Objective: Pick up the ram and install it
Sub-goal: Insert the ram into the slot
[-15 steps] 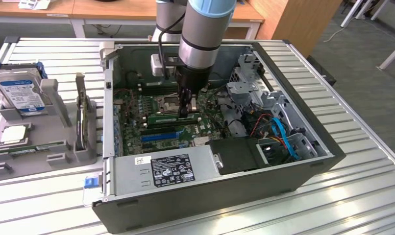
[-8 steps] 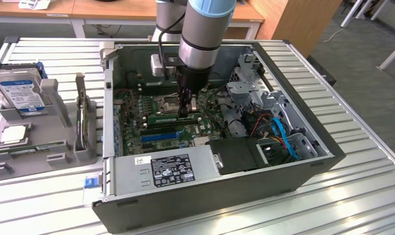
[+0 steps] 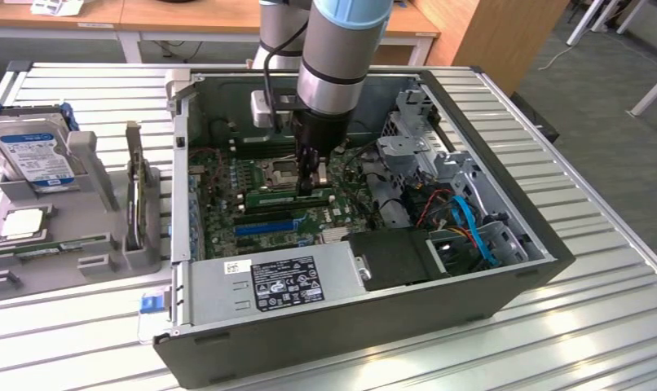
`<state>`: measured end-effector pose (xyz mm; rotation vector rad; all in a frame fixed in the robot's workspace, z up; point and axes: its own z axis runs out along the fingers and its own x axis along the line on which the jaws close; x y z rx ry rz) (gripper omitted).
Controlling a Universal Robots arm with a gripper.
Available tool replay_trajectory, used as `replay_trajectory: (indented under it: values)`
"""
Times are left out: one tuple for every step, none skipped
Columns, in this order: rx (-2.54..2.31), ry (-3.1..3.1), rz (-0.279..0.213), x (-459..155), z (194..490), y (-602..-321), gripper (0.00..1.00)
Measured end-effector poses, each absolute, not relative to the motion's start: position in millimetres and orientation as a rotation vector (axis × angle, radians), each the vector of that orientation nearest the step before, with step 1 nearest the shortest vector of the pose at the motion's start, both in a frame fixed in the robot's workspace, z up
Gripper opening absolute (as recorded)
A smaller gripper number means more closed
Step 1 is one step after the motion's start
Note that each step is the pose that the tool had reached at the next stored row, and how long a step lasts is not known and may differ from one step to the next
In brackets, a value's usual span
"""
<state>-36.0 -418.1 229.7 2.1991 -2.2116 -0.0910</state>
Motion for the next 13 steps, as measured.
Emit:
replay_trajectory:
  values:
    - [2.199,-2.212,-0.091,-36.0,229.7,-418.1,0.12]
    - [2.199,-2.211,-0.091,-36.0,229.6,-418.1,0.12]
    - [2.199,-2.212,-0.091,-36.0,229.2,-418.1,0.12]
    - [2.199,-2.212,-0.091,-36.0,228.7,-418.1,0.12]
    - [2.199,-2.212,-0.091,-36.0,228.3,-418.1,0.12]
    - [2.199,-2.211,-0.091,-36.0,227.8,-418.1,0.12]
    - [2.199,-2.211,-0.091,-36.0,227.4,-418.1,0.12]
    - [2.199,-2.211,-0.091,-36.0,227.0,-418.2,0.12]
    - [2.199,-2.211,-0.091,-36.0,226.8,-418.2,0.12]
    - [2.199,-2.211,-0.091,-36.0,226.8,-418.2,0.12]
    - [2.199,-2.211,-0.091,-36.0,226.7,-418.2,0.12]
    - [2.199,-2.211,-0.091,-36.0,226.6,-418.1,0.12]
    - [2.199,-2.211,-0.091,-36.0,226.6,-418.1,0.12]
